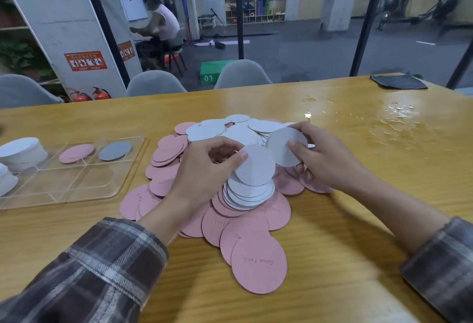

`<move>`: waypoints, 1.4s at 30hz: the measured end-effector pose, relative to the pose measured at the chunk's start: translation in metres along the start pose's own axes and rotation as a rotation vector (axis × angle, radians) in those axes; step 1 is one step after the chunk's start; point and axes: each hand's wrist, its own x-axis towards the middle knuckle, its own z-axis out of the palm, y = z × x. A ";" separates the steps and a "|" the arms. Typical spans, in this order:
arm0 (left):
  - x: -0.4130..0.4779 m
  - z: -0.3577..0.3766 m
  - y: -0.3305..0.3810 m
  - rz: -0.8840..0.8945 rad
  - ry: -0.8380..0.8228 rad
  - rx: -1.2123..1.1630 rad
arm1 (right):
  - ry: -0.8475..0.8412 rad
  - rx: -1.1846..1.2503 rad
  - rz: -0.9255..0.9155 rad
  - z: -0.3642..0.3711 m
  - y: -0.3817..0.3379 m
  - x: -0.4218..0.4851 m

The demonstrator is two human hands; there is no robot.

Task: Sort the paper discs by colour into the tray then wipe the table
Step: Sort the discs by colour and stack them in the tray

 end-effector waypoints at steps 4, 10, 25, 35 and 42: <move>0.000 0.001 0.007 -0.010 -0.050 -0.171 | -0.055 0.133 0.055 0.005 -0.003 -0.002; -0.003 0.002 0.005 -0.014 -0.090 -0.193 | -0.035 0.122 0.031 0.001 -0.009 -0.005; -0.002 0.001 0.008 -0.058 -0.052 -0.221 | -0.087 0.233 0.125 0.005 -0.013 -0.004; -0.007 0.012 0.012 -0.058 0.031 -0.197 | -0.137 0.379 0.165 0.010 -0.022 -0.009; -0.006 0.013 0.013 -0.147 0.075 -0.228 | -0.136 0.375 0.139 0.011 -0.023 -0.011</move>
